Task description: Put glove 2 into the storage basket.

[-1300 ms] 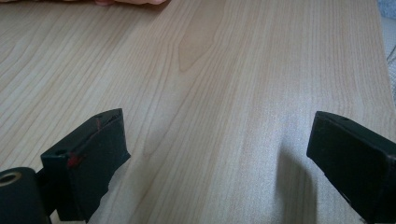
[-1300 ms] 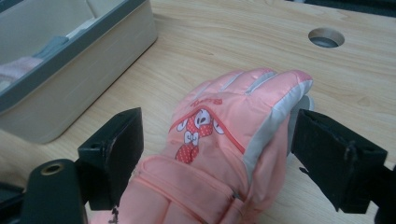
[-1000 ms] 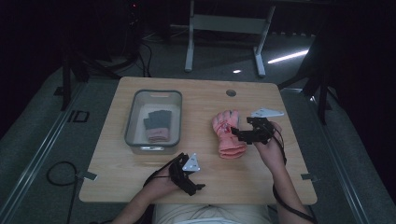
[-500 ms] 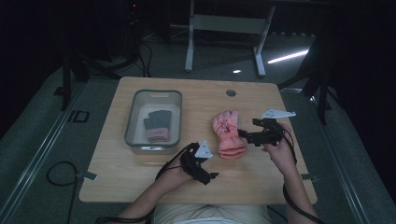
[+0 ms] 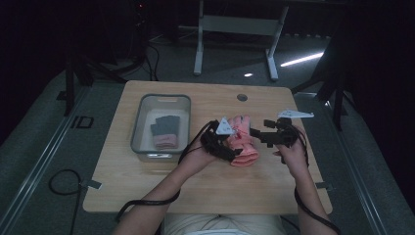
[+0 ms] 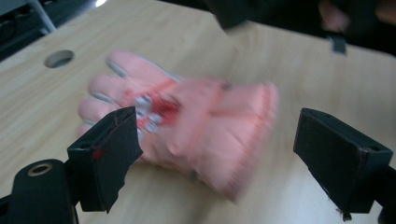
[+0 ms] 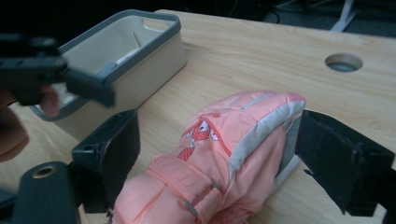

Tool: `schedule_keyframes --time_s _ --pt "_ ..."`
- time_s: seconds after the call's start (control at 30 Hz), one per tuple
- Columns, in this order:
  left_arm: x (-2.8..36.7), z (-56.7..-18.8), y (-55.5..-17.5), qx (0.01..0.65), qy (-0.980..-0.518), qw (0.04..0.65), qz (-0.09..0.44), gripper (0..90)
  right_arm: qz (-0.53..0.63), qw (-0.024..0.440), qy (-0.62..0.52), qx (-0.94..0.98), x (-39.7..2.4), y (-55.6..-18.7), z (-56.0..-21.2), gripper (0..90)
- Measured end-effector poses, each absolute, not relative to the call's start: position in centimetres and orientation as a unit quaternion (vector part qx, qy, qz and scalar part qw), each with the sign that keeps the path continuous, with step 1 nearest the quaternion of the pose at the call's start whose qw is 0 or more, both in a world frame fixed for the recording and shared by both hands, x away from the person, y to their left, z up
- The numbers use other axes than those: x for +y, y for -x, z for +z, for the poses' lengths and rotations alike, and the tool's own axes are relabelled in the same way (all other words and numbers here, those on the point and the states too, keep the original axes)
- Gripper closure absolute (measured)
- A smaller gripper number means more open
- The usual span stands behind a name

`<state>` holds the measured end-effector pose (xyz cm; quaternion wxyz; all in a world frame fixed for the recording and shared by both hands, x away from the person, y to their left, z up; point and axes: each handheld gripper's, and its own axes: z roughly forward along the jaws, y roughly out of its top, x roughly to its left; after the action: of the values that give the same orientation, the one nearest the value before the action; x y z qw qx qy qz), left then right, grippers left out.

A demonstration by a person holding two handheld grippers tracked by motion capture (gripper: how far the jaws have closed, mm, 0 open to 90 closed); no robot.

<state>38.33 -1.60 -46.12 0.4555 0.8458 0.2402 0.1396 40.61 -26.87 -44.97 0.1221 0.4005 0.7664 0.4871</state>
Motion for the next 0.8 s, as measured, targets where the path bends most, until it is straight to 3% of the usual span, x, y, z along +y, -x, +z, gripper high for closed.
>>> schedule_keyframes --time_s 0.07,0.13,0.23,0.3,0.43,0.6,0.8 --pt "-1.6 -46.1 -38.8 0.249 -0.845 0.45 0.148 16.7 0.488 0.115 -0.403 0.765 -26.8 -40.9 -45.1 12.1" --pt "-1.6 -46.3 -40.0 0.28 -0.842 0.434 0.157 20.7 0.473 0.116 -0.413 0.77 -26.1 -41.8 -45.4 19.2" --pt "-1.5 -46.7 -40.5 0.291 -0.844 0.418 0.167 22.4 0.433 0.147 -0.414 0.787 -25.1 -42.7 -45.4 54.1" --pt "-1.5 -47.0 -41.0 0.302 -0.844 0.412 0.164 23.1 0.409 0.157 -0.428 0.79 -24.2 -43.6 -45.7 54.5" --pt "-1.7 -47.4 -41.9 0.321 -0.841 0.404 0.161 23.1 0.375 0.158 -0.433 0.804 -22.6 -45.0 -46.8 45.6" --pt "-2.1 -47.7 -42.3 0.323 -0.845 0.395 0.159 23.1 0.333 0.174 -0.433 0.819 -22.6 -45.1 -47.8 45.8" --pt "-3.0 -48.2 -42.9 0.329 -0.85 0.383 0.149 22.4 0.326 0.145 -0.44 0.824 -22.8 -44.9 -48.5 42.3"
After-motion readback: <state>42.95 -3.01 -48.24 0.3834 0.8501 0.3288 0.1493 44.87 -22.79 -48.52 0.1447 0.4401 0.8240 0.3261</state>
